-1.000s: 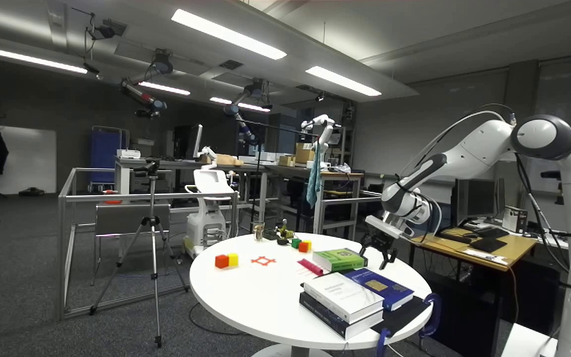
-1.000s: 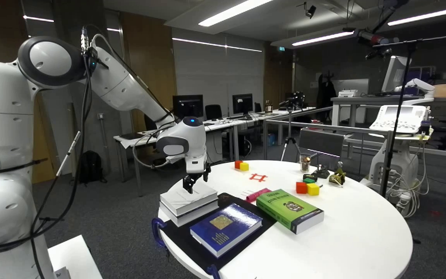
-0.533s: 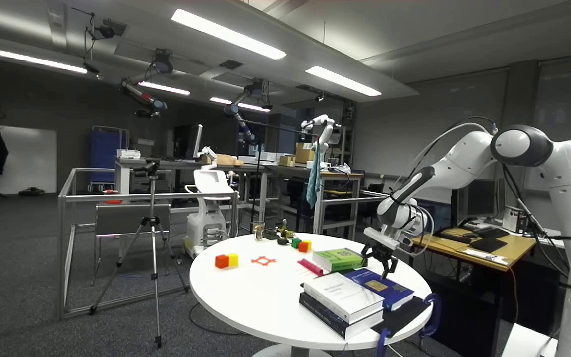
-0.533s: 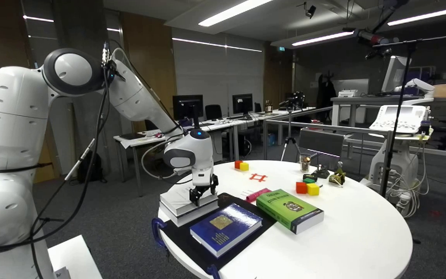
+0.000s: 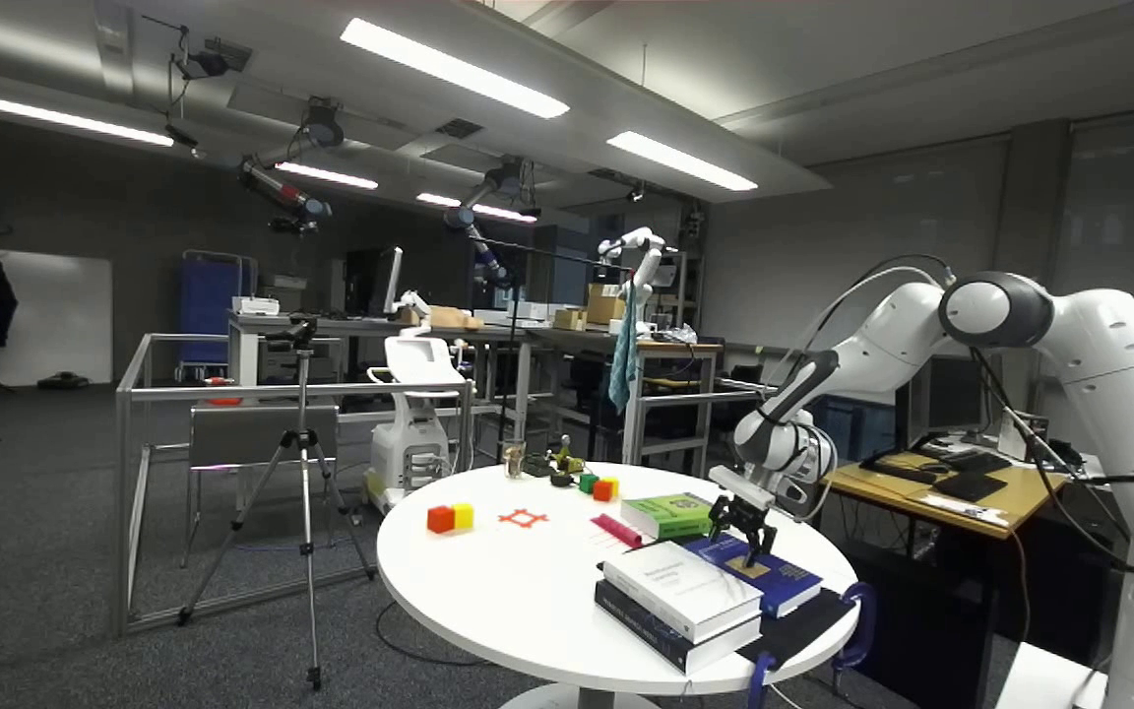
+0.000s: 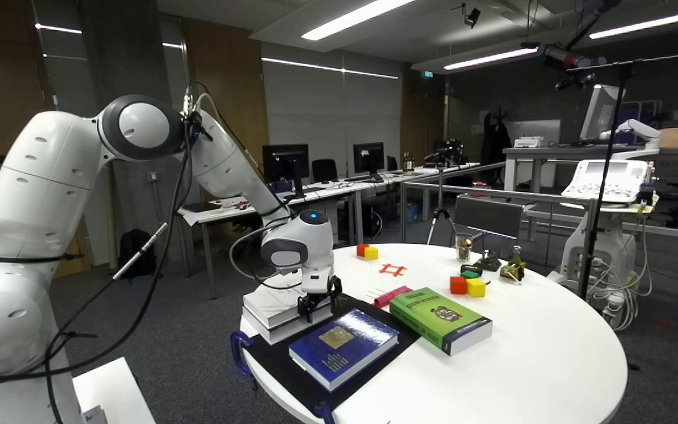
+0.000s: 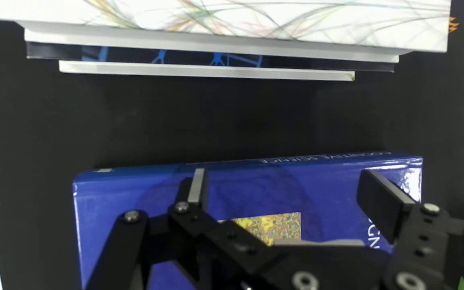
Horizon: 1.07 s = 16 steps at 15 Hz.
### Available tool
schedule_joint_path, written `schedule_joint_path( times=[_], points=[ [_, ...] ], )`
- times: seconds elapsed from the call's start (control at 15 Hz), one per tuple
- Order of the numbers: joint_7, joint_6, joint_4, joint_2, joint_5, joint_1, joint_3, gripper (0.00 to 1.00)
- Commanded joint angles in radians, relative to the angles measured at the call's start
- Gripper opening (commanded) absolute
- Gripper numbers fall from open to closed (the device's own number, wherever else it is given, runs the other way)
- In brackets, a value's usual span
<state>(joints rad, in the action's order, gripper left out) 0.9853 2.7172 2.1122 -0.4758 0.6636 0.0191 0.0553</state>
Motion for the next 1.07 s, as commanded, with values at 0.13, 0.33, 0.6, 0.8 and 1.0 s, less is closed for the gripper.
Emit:
schedule_joint_path(
  times=[0.13,0.33,0.6,0.8,1.0],
  points=[
    [0.031,-0.019,-0.078,-0.054,0.020,0.016,-0.018,1.00],
    [0.016,-0.032,-0.090,-0.064,0.025,0.023,-0.031,1.00],
    [-0.002,-0.059,-0.105,-0.070,0.053,0.043,-0.056,1.00],
    [-0.019,-0.095,-0.117,-0.069,0.091,0.059,-0.070,1.00],
    [-0.036,-0.145,-0.132,-0.075,0.123,0.067,-0.067,1.00]
  ],
)
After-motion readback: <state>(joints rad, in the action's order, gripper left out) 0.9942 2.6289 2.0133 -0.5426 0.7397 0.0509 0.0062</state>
